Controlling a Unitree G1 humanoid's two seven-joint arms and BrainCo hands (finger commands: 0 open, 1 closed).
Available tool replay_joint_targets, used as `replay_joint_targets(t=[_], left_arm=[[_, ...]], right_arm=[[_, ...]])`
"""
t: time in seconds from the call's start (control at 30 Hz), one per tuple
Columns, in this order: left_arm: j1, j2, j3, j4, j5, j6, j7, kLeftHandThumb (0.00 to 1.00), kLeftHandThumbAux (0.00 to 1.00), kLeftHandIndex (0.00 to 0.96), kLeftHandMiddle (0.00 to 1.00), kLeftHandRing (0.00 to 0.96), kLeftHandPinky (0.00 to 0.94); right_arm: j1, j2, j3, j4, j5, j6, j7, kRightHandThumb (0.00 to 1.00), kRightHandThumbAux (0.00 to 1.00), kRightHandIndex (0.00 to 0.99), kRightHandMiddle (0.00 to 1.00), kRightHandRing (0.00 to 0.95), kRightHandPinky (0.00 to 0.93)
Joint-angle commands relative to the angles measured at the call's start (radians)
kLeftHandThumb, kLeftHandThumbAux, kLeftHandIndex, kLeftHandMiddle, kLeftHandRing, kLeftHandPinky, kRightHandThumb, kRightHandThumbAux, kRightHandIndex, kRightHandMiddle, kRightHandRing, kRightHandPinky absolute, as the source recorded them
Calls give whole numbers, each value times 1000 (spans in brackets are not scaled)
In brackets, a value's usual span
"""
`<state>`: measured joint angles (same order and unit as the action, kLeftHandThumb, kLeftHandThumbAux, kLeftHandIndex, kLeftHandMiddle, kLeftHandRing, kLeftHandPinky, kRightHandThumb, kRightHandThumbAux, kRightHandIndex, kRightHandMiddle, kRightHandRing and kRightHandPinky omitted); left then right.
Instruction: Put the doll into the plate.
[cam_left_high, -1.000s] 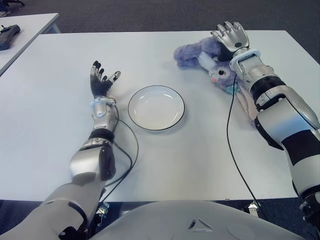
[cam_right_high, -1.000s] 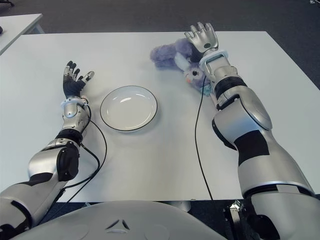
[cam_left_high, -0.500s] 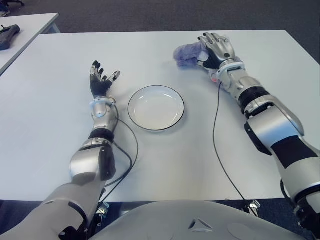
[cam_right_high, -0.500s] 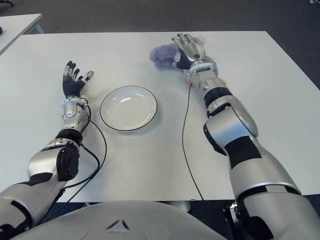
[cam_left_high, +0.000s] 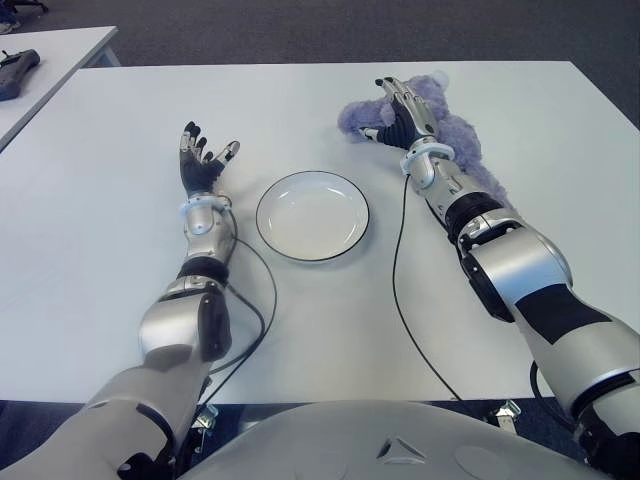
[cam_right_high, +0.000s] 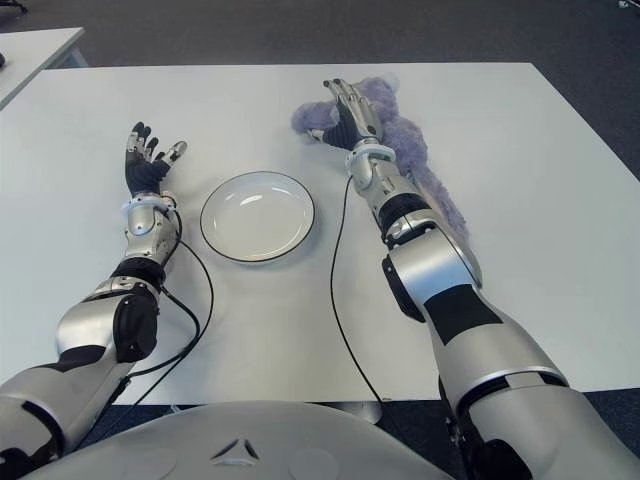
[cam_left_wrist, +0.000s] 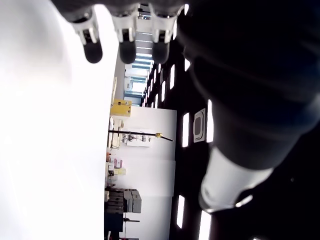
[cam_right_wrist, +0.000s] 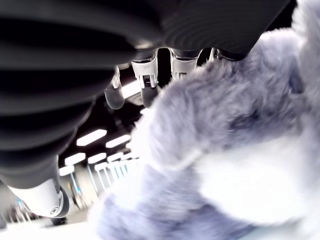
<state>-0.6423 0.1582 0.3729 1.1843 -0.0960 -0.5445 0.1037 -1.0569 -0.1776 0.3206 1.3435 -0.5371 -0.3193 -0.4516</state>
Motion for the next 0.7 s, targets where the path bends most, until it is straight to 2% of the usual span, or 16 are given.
replay_joint_targets(t=[0.03, 0.07, 0.1, 0.13, 0.23, 0.27, 0.43, 0.57, 0.7], left_arm=[[266, -83, 3, 141, 0, 64, 33, 7, 840, 53, 54, 35, 48], [266, -83, 2, 141, 1, 64, 34, 6, 835, 51, 51, 31, 42], [267, -83, 0, 140, 3, 63, 36, 5, 834, 50, 50, 30, 41], [268, -83, -2, 140, 4, 62, 37, 2, 832, 49, 47, 27, 41], [270, -82, -4, 139, 5, 63, 40, 0, 833, 48, 46, 24, 44], [270, -82, -4, 139, 5, 65, 41, 0, 834, 48, 47, 24, 50], [272, -81, 2, 138, -2, 66, 35, 10, 833, 50, 50, 24, 43], [274, -79, 6, 138, -6, 65, 31, 19, 829, 50, 52, 25, 40], [276, -78, 9, 139, -8, 63, 29, 26, 825, 50, 55, 27, 44]], right_arm=[[113, 55, -152, 3, 166, -31, 63, 644, 714, 369, 333, 394, 444], [122, 59, -170, 2, 183, -39, 67, 682, 718, 404, 477, 534, 572], [136, 66, -196, 1, 208, -51, 69, 688, 718, 409, 501, 558, 594], [145, 70, -213, 0, 225, -60, 70, 696, 718, 419, 585, 633, 677], [164, 93, -280, -4, 287, -86, 68, 699, 717, 425, 647, 688, 740], [167, 100, -301, -5, 306, -94, 67, 700, 717, 427, 695, 737, 774], [188, 164, -409, -19, 417, -183, 85, 702, 716, 431, 766, 800, 828], [194, 199, -441, -34, 449, -258, 94, 703, 715, 435, 804, 830, 826], [193, 207, -461, -38, 464, -300, 120, 703, 714, 436, 817, 840, 825]])
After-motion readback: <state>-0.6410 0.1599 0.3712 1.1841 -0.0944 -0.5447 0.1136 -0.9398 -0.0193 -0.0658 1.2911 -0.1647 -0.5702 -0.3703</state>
